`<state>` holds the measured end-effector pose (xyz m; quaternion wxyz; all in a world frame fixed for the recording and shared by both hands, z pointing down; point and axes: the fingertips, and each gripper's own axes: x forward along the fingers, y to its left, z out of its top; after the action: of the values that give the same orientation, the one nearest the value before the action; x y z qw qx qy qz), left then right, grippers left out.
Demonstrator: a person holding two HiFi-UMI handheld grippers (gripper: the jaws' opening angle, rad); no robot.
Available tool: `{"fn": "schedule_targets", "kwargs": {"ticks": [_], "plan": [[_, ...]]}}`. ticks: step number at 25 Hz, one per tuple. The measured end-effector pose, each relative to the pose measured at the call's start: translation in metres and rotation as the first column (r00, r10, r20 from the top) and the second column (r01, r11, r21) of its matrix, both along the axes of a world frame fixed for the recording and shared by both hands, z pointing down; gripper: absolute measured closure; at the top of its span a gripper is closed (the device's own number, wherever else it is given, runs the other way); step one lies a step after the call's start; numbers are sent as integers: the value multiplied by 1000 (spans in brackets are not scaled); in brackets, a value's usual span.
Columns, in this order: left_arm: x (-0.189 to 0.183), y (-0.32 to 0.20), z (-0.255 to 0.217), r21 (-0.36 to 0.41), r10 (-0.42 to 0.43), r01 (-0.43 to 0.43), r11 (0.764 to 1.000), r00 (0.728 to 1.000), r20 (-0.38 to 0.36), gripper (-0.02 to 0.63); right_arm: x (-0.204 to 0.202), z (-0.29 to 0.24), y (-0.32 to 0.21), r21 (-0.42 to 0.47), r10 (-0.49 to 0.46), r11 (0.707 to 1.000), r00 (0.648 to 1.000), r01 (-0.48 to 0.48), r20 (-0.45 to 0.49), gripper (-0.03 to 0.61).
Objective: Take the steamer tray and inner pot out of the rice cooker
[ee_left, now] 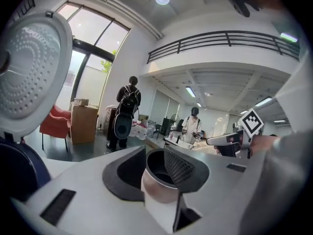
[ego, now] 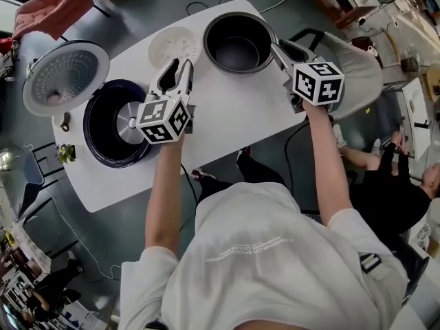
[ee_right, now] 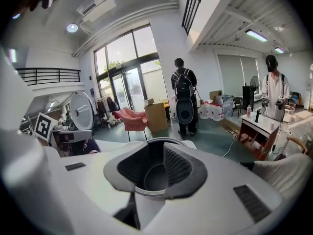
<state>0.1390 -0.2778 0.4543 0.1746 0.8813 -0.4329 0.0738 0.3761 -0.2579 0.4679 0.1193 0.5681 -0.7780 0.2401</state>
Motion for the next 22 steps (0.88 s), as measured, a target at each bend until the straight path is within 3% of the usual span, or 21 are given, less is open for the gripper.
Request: {"fn": "schedule_targets", "kwargs": {"ticks": [6, 12, 17, 22], "plan": [[-42, 4, -49, 52, -29, 34, 998, 995, -97, 500, -44, -44, -2, 85, -68, 994, 997, 72, -45, 466], [-90, 9, -81, 102, -60, 70, 992, 994, -97, 527, -91, -79, -7, 158, -137, 976, 986, 151, -95, 471], [-125, 21, -100, 167, -83, 79, 983, 996, 17, 541, -129, -106, -10, 213, -175, 957, 977, 198, -120, 503], [-155, 30, -111, 217, -111, 74, 973, 980, 163, 558, -165, -128, -12, 257, -227, 931, 962, 260, -153, 513]]}}
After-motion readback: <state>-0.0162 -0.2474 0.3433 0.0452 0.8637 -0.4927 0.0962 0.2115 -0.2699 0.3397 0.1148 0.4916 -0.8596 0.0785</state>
